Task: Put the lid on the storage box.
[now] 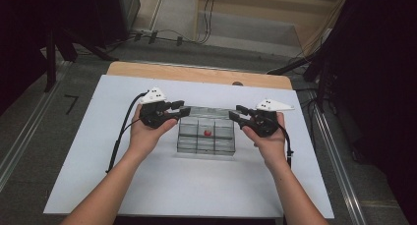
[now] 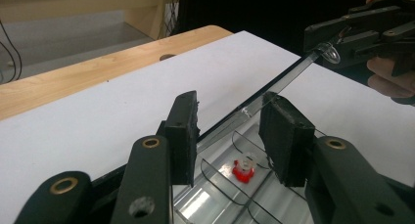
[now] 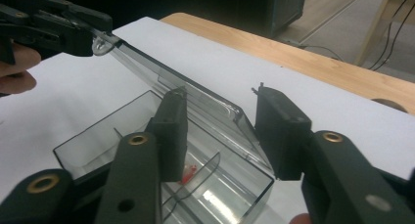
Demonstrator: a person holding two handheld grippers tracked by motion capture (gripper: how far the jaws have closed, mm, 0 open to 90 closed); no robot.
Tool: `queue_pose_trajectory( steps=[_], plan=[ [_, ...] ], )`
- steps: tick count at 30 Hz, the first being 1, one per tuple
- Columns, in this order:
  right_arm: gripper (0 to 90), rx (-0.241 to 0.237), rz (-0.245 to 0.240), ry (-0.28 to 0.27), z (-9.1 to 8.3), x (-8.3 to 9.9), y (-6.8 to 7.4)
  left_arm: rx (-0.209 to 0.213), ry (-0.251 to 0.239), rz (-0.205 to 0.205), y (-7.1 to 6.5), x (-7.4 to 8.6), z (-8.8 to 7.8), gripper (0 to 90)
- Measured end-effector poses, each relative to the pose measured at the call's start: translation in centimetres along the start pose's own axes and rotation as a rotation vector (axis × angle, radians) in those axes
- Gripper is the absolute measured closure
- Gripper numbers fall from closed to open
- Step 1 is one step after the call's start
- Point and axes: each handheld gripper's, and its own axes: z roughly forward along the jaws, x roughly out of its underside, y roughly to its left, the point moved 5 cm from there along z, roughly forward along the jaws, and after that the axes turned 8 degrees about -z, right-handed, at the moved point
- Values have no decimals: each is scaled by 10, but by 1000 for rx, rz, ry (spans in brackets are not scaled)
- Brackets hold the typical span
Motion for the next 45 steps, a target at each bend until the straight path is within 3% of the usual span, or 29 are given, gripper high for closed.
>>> queue_pose_trajectory(
  steps=[9,16,25,31,34,38,45],
  plan=[
    [372,0,24,-3,-10,7,3,6,-7,-10,-2,9,-5,559],
    [357,-7,62,11,-20,22,1,2,-13,0,-5,12,-7,541],
    [543,-4,104,51,-22,43,3,2,-18,-20,-5,19,-10,523],
    [743,-65,137,54,-19,46,9,5,-9,-24,-6,25,-13,526],
    [808,-77,130,47,-21,44,12,8,-8,-27,-7,29,-14,526],
    [844,-93,116,41,-22,42,16,-6,4,-2,-11,33,-15,527],
    [854,-96,113,33,-25,41,20,-7,-4,-23,-11,38,-22,535]
  ],
)
